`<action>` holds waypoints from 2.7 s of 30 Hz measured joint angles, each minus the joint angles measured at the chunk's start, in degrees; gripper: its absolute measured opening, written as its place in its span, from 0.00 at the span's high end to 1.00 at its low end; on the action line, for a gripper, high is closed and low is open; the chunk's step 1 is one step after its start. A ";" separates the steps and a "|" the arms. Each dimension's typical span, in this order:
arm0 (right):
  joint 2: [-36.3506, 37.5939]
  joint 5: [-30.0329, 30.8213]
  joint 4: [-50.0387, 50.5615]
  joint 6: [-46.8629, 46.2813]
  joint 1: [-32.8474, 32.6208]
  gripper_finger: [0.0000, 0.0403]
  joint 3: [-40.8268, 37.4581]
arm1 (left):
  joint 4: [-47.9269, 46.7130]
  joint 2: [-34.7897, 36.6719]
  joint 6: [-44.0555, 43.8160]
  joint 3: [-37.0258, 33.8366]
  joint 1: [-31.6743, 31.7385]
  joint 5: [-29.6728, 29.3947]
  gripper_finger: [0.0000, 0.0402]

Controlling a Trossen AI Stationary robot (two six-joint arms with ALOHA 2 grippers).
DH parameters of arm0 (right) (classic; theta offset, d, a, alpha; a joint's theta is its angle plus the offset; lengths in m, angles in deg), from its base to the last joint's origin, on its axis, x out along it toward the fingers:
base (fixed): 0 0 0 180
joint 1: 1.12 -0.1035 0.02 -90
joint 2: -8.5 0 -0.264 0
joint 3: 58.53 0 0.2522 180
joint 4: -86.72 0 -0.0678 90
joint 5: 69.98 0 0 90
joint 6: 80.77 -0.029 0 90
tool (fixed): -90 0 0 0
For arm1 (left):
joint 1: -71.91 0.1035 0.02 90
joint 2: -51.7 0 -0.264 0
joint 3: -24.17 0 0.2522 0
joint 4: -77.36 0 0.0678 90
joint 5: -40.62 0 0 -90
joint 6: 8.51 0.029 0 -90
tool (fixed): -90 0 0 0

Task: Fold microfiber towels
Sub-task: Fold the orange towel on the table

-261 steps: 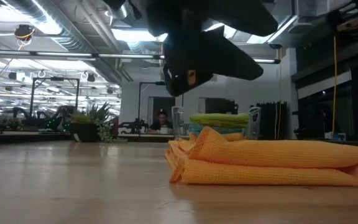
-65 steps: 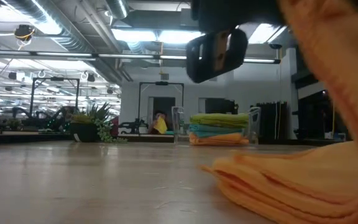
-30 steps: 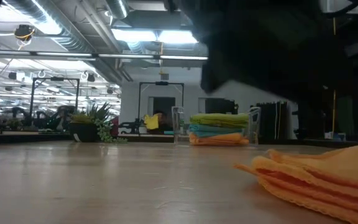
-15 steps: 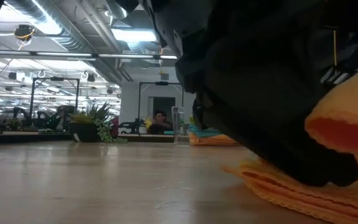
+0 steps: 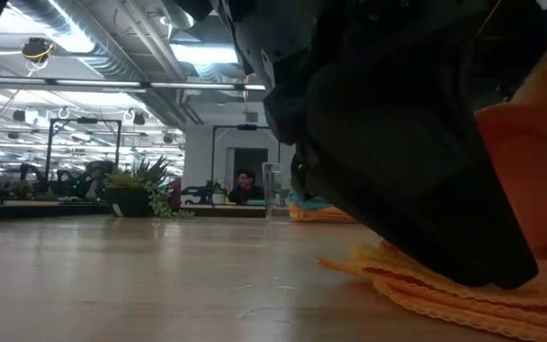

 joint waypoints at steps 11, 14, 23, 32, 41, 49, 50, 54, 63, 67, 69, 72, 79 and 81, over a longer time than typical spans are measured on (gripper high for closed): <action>-5.98 0.77 -2.14 -0.24 0.10 0.94 0.00 | 0.04 0.00 0.01 0.00 0.11 -0.20 0.79; -6.08 0.92 -2.17 1.02 0.21 0.91 0.02 | 0.04 0.00 0.03 0.00 0.23 -0.20 0.79; -5.66 4.33 -2.20 0.87 0.35 0.78 0.02 | 0.08 0.00 0.03 0.00 0.28 -0.22 0.79; -5.66 4.57 -1.87 0.77 0.37 0.64 0.00 | -8.71 5.11 -0.78 1.23 -0.07 2.11 0.81; -5.66 5.45 -1.57 -0.56 0.39 0.57 0.00 | -11.37 7.44 -1.23 6.59 -1.48 2.69 0.82; -5.66 6.03 -1.44 -0.70 0.42 0.57 0.00 | 2.49 6.48 7.72 4.83 -0.34 -8.75 0.83; -5.66 6.05 -1.43 -0.70 0.42 0.57 0.00 | 2.68 5.67 7.66 4.42 -0.06 -8.26 0.83; -5.66 6.29 -1.62 -0.71 0.40 0.57 0.00 | 3.22 1.78 7.14 4.22 -0.04 -7.07 0.86; -5.66 7.41 -1.72 -0.51 0.42 0.57 -0.02 | -7.28 -0.02 5.06 4.26 -0.85 -15.21 0.91; -5.66 7.56 -1.97 -0.29 0.42 0.57 -0.02 | -7.69 -0.10 4.91 4.27 -0.74 -14.24 0.92; -5.65 7.56 -2.00 -0.25 0.42 0.57 -0.02 | -7.40 -0.69 4.64 4.41 -0.63 -13.82 0.92; -4.90 7.57 -1.98 0.97 0.42 0.57 -0.07 | -7.72 -0.81 4.49 4.33 -0.59 -13.48 0.92; 0.88 11.33 4.33 6.44 0.36 0.57 1.99 | -7.78 -0.76 2.99 4.33 -0.60 -12.83 0.92; 2.58 13.74 8.53 7.78 0.20 0.57 3.22 | -7.88 -0.79 2.89 4.31 -0.59 -12.83 0.92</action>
